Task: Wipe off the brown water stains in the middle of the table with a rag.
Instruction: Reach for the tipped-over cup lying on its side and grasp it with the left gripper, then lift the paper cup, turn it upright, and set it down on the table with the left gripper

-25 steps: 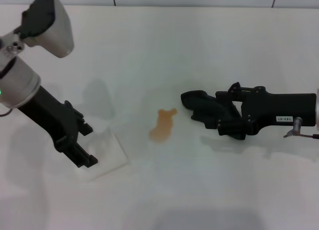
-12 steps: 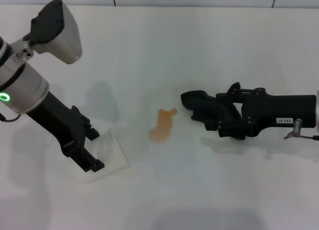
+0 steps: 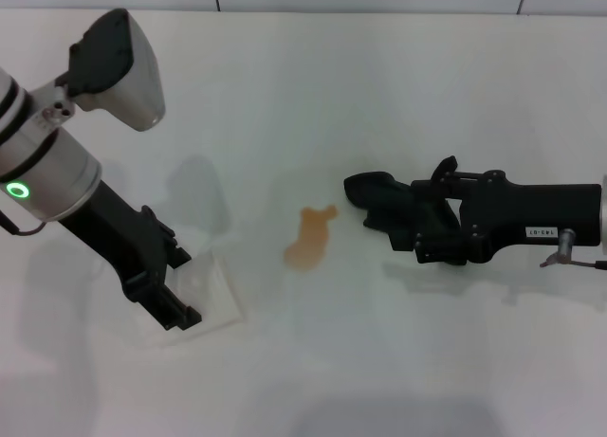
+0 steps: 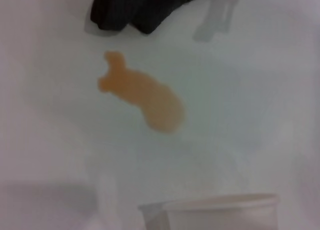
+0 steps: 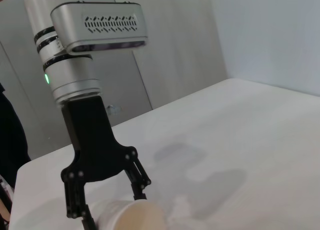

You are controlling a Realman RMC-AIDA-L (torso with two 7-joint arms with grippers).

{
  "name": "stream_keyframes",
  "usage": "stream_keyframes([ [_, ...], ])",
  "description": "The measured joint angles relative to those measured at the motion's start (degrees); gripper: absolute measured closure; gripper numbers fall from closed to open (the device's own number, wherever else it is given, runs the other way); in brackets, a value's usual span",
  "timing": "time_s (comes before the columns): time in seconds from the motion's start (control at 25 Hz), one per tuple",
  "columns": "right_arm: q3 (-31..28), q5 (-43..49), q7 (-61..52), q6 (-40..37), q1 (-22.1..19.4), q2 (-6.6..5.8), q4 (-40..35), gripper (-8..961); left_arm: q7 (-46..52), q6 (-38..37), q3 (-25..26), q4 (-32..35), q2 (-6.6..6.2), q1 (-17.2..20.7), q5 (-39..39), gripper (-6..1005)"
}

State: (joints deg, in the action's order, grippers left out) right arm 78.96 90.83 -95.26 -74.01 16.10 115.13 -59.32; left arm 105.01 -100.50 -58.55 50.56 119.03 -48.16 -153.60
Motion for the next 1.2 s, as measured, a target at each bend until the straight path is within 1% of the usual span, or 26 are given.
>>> stream_keyframes([
  [0.24, 0.2, 0.0, 0.0, -0.4, 0.1, 0.0, 0.0, 114, -0.2, 1.0, -1.1, -0.7, 0.12, -0.1, 1.7, 116],
  [0.56, 0.2, 0.0, 0.0, -0.6, 0.1, -0.09, 0.0, 114, -0.3, 1.6, -1.6, -1.0, 0.14, 0.0, 1.9, 120],
  [0.92, 0.2, 0.1, 0.0, -0.8, 0.0, -0.09, 0.0, 114, -0.1, 2.3, -1.6, -1.1, 0.14, 0.3, 2.1, 124],
  [1.12, 0.2, 0.0, 0.0, -1.1, 0.0, -0.09, 0.0, 114, 0.2, 2.1, -1.2, -0.7, 0.14, 0.3, 2.4, 146],
  [1.2, 0.2, 0.0, 0.0, -1.3, -0.1, -0.09, 0.0, 114, 0.4, 1.9, -0.9, -0.3, 0.08, 0.3, 2.8, 254],
])
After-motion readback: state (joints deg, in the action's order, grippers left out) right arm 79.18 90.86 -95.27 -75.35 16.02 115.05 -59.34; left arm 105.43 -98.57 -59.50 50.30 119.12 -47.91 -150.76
